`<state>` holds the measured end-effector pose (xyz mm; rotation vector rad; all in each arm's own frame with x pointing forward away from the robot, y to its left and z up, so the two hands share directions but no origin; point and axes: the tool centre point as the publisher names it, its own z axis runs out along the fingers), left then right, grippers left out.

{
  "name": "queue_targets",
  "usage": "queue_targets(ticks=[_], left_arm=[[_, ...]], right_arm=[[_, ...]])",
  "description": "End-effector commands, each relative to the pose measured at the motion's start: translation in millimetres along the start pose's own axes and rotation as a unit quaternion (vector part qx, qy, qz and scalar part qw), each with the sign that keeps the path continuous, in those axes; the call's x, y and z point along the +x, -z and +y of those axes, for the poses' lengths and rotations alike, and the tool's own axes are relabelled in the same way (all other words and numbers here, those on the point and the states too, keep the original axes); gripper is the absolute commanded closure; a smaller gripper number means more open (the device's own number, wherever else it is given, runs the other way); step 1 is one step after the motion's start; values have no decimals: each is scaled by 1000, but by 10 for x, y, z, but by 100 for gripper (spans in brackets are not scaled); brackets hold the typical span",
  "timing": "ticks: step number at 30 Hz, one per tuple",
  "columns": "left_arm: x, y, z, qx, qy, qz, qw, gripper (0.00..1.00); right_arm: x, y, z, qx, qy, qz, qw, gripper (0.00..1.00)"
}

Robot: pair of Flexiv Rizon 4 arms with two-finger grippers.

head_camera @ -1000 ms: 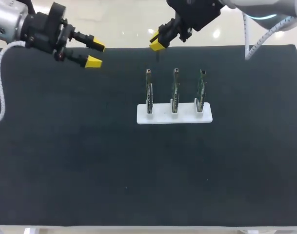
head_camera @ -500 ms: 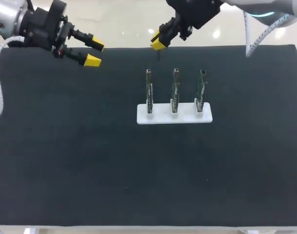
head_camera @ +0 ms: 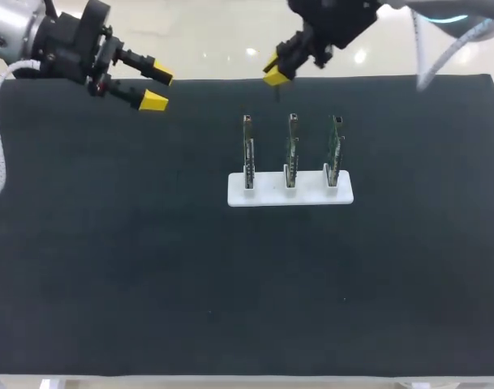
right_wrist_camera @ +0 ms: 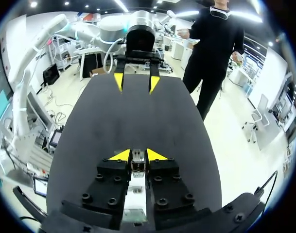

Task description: Pick up the optical module with the left hand, and insert it into the network port with the right hand.

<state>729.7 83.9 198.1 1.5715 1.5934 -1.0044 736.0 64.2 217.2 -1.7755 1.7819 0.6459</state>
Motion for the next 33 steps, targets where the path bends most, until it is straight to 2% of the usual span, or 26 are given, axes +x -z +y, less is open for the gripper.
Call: queue_targets(ticks=[1,9,13,33], left_arm=[[-4,-2,9,0,0,1,1000,0],[-4,-2,9,0,0,1,1000,0],[-4,-2,9,0,0,1,1000,0],[-4,-2,9,0,0,1,1000,0]], right_arm=[[194,153,-1,-12,7,-14,1000,100],[411,313,64,-21,12,-25,999,100],[495,302,94,-13,2,-29,999,100],[812,360,80,-18,26,-33,999,100]])
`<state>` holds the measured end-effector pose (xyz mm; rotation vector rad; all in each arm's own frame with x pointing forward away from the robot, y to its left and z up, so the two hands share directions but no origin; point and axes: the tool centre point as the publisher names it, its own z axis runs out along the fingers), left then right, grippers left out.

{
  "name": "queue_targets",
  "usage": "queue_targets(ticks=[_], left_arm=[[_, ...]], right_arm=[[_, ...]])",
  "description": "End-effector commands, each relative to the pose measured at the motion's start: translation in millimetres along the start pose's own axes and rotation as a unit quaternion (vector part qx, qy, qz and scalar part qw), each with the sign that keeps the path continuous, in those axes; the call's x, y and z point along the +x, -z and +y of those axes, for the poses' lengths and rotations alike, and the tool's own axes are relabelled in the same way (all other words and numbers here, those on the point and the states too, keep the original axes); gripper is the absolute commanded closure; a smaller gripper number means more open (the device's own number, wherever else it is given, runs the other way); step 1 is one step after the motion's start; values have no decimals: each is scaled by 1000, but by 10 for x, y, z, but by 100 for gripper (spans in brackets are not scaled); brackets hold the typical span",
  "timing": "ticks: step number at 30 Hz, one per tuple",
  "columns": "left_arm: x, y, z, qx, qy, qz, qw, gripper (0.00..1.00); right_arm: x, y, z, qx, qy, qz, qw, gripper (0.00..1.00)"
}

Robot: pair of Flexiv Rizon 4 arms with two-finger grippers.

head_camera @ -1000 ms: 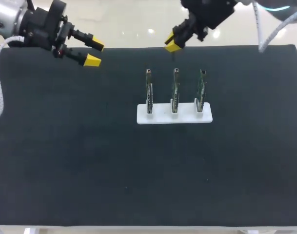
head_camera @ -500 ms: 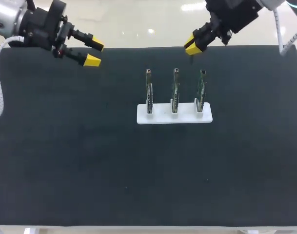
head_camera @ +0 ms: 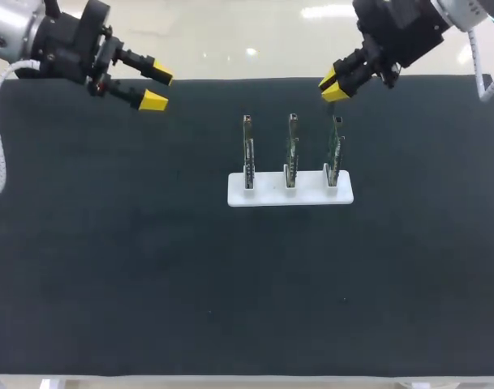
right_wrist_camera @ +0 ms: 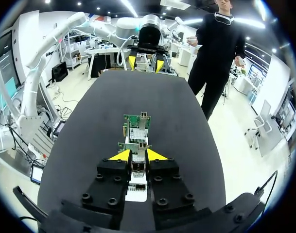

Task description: Pick up the optical module with the left hand, and insert it into the network port with the right hand.

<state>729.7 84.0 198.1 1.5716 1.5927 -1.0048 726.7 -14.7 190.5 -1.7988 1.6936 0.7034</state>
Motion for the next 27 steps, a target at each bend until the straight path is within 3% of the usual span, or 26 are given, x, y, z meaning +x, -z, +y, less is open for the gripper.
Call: queue_targets(ticks=[1,27], left_arm=[[-4,-4,8,0,0,2,1000,0],[-4,-4,8,0,0,2,1000,0]], right_arm=[[60,36,-11,-2,2,-4,1000,100],[212,70,-29,-12,13,-20,1000,100]])
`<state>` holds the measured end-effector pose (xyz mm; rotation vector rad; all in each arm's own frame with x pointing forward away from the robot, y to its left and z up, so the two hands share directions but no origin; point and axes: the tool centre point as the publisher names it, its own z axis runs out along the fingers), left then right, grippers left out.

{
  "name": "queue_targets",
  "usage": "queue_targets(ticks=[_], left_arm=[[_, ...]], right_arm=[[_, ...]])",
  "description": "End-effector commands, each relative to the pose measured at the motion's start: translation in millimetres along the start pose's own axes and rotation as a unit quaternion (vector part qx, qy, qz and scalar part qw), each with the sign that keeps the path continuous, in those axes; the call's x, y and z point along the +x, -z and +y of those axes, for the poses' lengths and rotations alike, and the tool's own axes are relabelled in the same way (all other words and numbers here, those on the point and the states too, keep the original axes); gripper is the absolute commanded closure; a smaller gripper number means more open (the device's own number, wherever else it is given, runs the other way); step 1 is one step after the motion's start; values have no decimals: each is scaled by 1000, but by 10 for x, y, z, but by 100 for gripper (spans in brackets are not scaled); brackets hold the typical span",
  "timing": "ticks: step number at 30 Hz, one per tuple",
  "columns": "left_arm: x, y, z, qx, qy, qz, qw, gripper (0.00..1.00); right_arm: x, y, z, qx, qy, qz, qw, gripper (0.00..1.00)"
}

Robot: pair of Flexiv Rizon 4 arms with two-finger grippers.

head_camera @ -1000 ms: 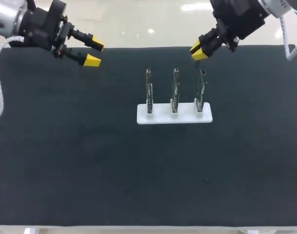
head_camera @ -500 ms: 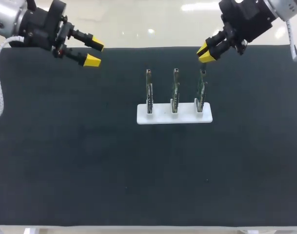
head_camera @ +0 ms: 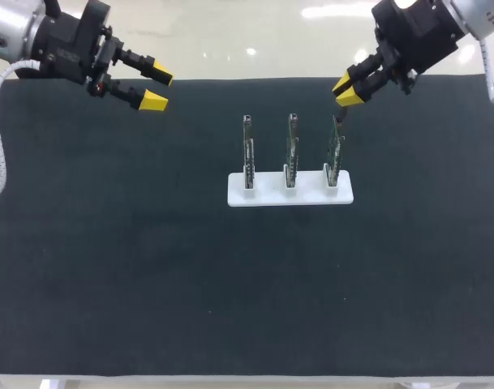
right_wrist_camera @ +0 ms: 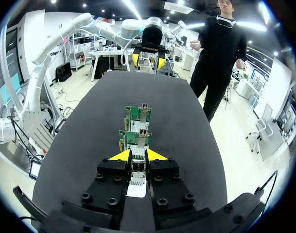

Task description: Pick up the optical module with the left hand, and insert it into the network port with the right hand.

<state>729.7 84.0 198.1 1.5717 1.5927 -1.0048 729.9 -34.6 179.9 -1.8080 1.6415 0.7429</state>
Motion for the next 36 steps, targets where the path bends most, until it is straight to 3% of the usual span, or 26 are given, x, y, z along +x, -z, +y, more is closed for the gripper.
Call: queue_targets(ticks=[1,36], left_arm=[[-5,-3,8,0,0,2,1000,0],[-5,-3,8,0,0,2,1000,0]], right_arm=[[-6,3,-9,-2,0,-3,1000,100],[3,-60,-14,6,4,-4,1000,100]])
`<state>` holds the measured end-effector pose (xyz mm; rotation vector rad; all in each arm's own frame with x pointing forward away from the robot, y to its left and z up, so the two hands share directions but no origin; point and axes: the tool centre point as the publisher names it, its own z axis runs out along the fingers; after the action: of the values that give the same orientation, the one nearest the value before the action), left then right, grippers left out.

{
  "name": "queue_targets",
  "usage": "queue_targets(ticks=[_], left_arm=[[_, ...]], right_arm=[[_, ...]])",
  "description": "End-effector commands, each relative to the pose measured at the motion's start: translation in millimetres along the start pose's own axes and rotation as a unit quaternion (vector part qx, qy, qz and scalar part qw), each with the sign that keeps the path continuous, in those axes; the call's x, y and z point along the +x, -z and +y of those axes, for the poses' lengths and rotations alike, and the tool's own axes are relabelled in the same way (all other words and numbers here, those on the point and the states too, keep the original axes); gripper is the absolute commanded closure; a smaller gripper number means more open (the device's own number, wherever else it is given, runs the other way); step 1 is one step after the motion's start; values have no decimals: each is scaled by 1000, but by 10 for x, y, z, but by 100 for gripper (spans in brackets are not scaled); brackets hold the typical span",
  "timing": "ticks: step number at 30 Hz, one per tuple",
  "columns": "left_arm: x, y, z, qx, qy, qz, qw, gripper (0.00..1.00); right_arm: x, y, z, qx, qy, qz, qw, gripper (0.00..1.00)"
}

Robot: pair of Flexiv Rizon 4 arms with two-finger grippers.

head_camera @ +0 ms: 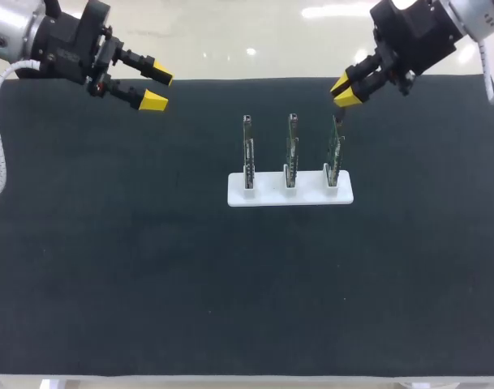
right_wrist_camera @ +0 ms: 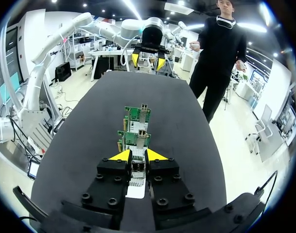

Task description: Pick up the optical module with the left hand, and insert it into the network port with the right hand.

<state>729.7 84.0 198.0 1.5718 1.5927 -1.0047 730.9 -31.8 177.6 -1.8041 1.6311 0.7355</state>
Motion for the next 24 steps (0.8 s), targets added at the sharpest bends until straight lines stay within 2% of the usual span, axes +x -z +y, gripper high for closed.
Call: queue_targets(ticks=[1,24], left_arm=[[-5,-3,8,0,0,2,1000,0],[-5,-3,8,0,0,2,1000,0]], right_arm=[[2,-28,-4,2,0,-2,1000,100],[40,-84,-16,5,-3,2,1000,100]])
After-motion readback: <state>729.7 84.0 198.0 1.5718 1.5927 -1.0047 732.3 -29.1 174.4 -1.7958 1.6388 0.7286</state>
